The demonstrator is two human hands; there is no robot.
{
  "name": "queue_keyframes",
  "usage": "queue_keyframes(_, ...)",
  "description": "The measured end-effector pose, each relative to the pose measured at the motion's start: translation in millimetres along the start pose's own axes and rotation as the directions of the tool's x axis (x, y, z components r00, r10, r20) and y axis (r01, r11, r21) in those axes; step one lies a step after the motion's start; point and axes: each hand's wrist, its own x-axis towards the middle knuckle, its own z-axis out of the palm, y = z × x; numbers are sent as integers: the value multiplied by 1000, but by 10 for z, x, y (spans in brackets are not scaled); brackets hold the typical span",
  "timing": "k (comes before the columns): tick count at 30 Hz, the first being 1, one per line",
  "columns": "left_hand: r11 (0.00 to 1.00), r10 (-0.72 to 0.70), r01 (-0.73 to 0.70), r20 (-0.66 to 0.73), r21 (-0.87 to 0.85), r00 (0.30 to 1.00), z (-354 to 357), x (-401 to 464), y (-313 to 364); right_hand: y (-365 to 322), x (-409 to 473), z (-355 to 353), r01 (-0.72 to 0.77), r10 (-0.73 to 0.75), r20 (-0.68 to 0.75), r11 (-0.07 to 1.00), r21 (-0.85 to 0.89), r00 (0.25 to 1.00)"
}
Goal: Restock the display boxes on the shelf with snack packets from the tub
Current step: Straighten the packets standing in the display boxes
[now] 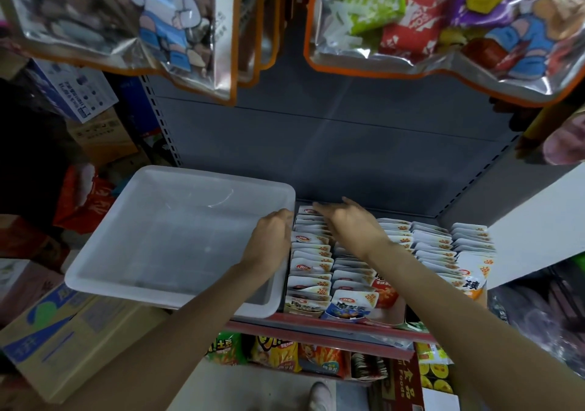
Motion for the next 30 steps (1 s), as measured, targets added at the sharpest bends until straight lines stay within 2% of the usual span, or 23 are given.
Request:
queue_keyframes(3,1000,-16,16,-16,-27,1000,0,76,-8,-13,113,-42,-76,76,7,996,47,997)
queue_keyframes(5,1000,-8,8,2,-27,1000,8,125,-1,-2,212,-61,-78,75,59,995,63,995)
queue_keyframes(8,997,-53,55,33,-61,998,6,158,20,53,326,-84,-108,87,114,975,192,990)
queue_keyframes(16,985,-104,107,26,-134,994,2,124,74,128,371,-107,-141,81,185,931,337,979)
queue_keyframes(27,971,-172,180,64,-157,983,-44,103,139,138,434,-170,-100,34,230,954,282,973)
queue_keyframes(30,958,-230,239,75,-157,970,-17,122,112,140,352,-153,-96,30,244,961,261,969)
